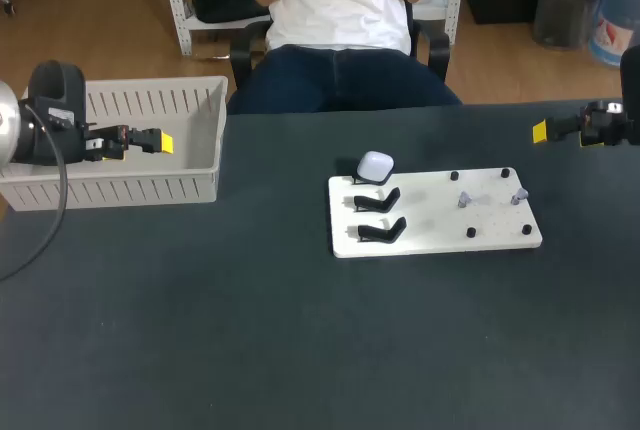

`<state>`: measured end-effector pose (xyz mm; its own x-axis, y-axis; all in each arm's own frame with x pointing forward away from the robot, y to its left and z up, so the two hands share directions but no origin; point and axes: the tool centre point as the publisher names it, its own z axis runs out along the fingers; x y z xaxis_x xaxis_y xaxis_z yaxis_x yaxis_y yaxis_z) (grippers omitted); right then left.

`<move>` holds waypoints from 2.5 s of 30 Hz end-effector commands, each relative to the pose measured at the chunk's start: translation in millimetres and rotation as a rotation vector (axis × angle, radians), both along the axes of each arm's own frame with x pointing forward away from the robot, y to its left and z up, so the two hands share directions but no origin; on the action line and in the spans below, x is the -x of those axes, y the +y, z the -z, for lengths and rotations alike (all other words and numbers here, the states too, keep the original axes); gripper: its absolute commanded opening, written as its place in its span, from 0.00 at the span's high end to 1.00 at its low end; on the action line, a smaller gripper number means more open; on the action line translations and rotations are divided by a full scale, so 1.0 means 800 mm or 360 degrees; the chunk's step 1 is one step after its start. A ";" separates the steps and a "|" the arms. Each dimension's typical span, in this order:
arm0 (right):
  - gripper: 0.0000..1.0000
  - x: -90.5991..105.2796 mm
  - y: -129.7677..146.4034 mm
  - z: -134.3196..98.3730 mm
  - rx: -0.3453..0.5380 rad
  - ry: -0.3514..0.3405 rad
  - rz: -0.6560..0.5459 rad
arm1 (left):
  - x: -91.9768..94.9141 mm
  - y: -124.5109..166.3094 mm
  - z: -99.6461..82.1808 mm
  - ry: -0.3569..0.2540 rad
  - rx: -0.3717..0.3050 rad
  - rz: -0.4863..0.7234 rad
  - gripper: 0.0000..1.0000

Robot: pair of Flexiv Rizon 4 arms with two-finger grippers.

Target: Pick up each earbud case from the left stands, insert the matching earbuds, close the lid, and place the case in the box.

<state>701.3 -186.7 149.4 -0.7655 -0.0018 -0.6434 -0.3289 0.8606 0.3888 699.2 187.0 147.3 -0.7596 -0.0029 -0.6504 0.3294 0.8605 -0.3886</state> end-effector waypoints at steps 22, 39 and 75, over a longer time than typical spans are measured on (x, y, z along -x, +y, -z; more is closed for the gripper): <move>0.00 0.000 0.000 0.000 0.0001 0.0001 0.0001 | -0.004 -0.006 -0.006 -0.0030 -0.0028 0.0051 0.00; 0.00 0.000 0.000 0.000 0.0001 0.0001 0.0001 | -0.016 -0.062 -0.013 -0.0551 0.0050 0.0737 0.00; 0.00 0.000 0.000 0.000 0.0001 0.0001 0.0001 | -0.022 -0.168 0.000 -0.0976 -0.0160 0.1724 0.00</move>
<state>701.3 -186.7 149.4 -0.7656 -0.0018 -0.6434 -0.3289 0.8606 0.3889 713.2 52.3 147.6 0.0857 0.5058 -0.8584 0.9873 0.0724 0.1412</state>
